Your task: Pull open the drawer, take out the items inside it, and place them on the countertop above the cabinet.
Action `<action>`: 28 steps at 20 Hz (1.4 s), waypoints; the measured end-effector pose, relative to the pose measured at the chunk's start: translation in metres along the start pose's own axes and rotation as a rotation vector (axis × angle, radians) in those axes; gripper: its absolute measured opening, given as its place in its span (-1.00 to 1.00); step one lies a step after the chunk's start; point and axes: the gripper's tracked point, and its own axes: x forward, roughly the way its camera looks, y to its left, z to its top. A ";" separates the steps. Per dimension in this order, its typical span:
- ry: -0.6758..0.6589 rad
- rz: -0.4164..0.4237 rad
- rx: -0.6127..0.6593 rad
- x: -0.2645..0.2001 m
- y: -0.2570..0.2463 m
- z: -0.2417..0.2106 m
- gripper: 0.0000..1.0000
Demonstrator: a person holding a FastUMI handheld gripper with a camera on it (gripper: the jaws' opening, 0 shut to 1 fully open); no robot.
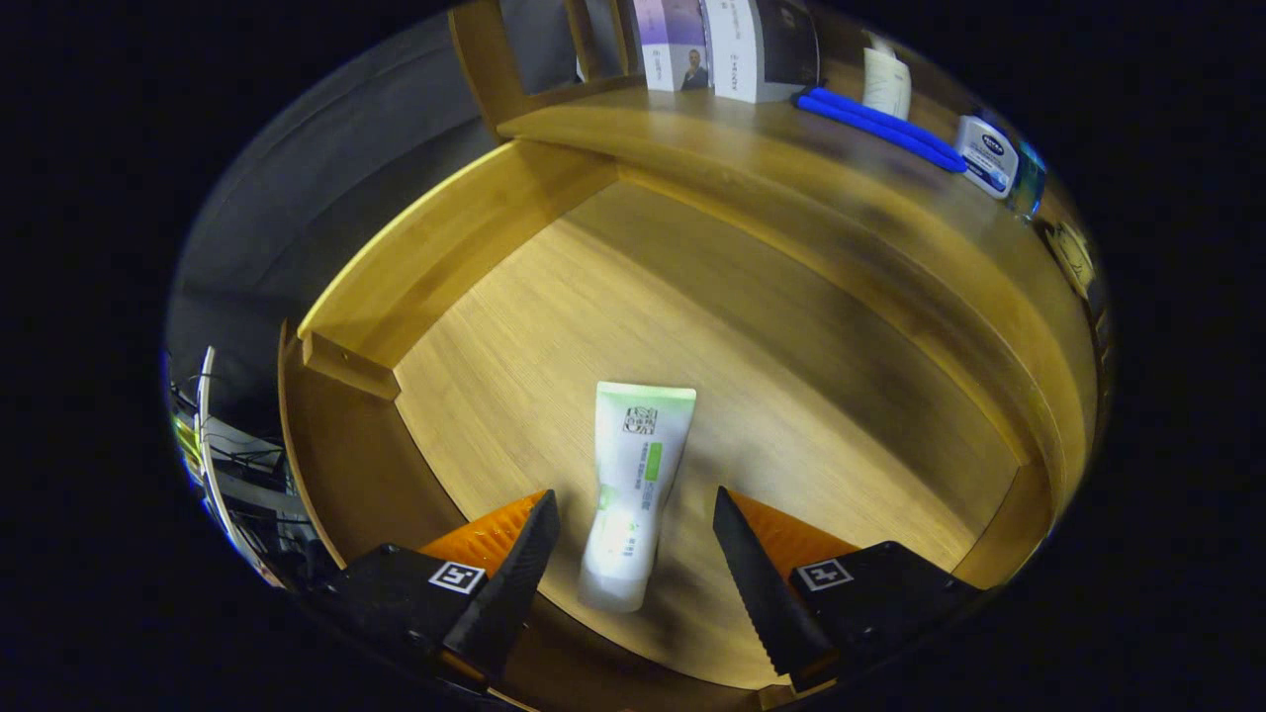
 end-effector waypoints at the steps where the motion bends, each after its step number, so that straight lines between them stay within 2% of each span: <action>1: 0.022 -0.001 -0.016 0.003 -0.002 -0.003 0.96; 4: 0.062 -0.003 -0.031 0.011 -0.003 -0.010 0.81; 8: 0.075 -0.016 -0.067 0.010 -0.002 -0.012 -0.07; 9: 0.067 -0.010 -0.081 0.013 -0.001 -0.011 -0.08; 11: -0.011 -0.074 -0.082 0.011 -0.012 -0.001 -0.30; 13: -0.044 -0.095 -0.081 0.010 -0.018 0.003 -0.30; 18: -0.209 0.004 -0.048 -0.021 0.000 0.030 -0.31; 21: -0.286 0.000 -0.077 -0.040 0.004 0.038 -0.30; 25: -0.416 0.025 -0.030 -0.075 0.008 0.064 -0.31; 28: -0.527 -0.010 0.004 -0.101 -0.008 0.091 -0.31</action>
